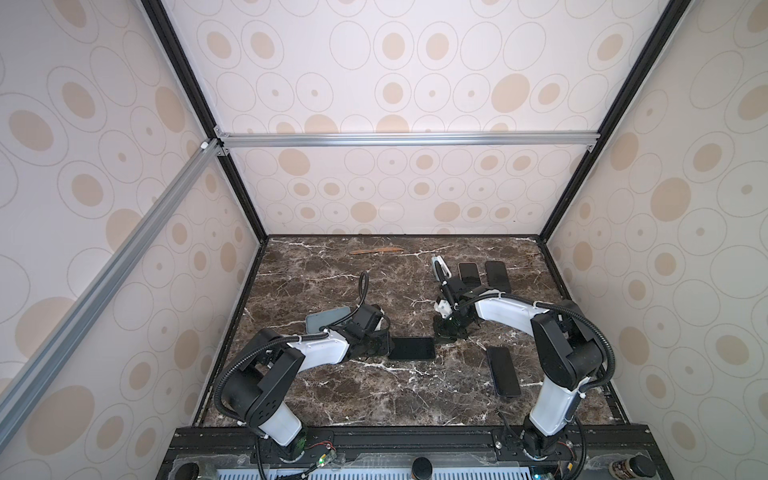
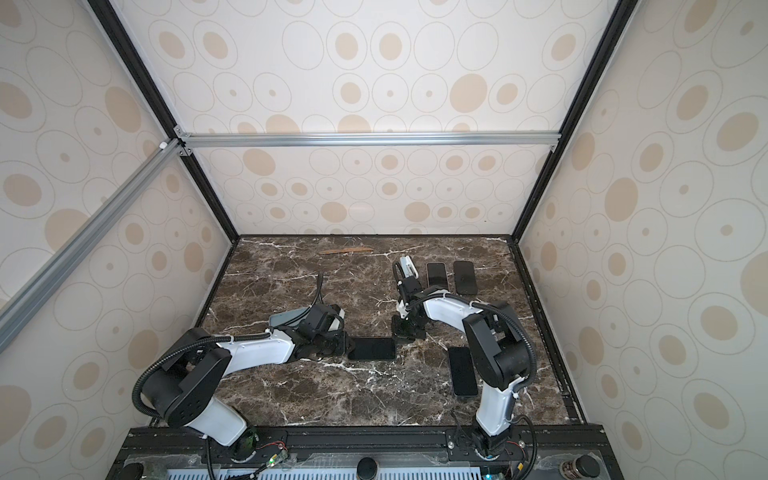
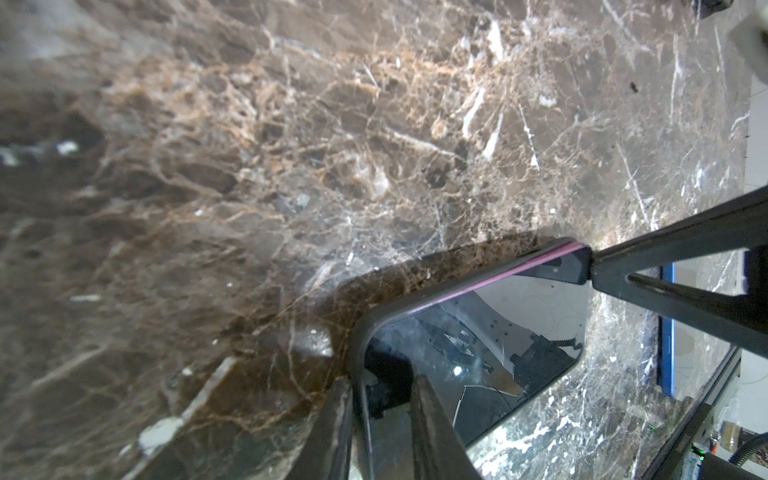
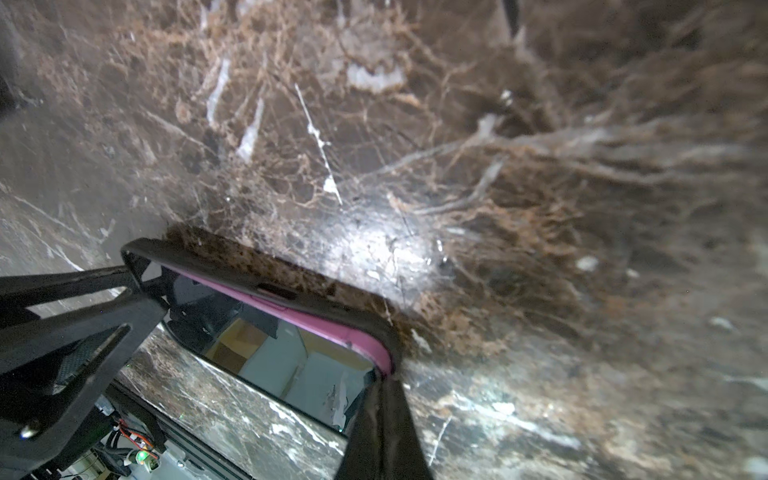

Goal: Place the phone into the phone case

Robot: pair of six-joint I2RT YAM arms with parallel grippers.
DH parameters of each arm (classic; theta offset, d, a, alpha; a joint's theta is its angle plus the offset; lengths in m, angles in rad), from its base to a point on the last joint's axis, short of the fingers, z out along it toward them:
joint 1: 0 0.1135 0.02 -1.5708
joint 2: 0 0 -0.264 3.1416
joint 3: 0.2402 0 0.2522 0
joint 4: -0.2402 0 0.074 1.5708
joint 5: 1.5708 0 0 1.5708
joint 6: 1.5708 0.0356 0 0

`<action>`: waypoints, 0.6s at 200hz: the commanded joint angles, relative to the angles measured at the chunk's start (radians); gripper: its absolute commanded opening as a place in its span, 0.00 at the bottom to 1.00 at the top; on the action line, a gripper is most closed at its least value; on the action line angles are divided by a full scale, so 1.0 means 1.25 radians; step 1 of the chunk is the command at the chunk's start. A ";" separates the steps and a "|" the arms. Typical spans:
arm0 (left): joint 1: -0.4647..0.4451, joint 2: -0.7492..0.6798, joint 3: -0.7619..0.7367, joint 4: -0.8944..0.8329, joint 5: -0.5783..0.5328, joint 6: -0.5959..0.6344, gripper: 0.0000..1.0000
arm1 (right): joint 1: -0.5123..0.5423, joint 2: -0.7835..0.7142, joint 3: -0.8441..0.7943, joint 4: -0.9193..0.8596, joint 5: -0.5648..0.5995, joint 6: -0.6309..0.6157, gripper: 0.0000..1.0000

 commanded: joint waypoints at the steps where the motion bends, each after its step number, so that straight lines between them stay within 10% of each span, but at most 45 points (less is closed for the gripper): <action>1: 0.003 0.021 -0.010 0.002 0.005 -0.012 0.26 | 0.013 0.091 -0.046 -0.018 0.082 -0.008 0.04; 120: 0.002 0.027 -0.034 0.018 0.016 -0.029 0.25 | 0.058 0.193 -0.066 0.013 0.132 -0.001 0.04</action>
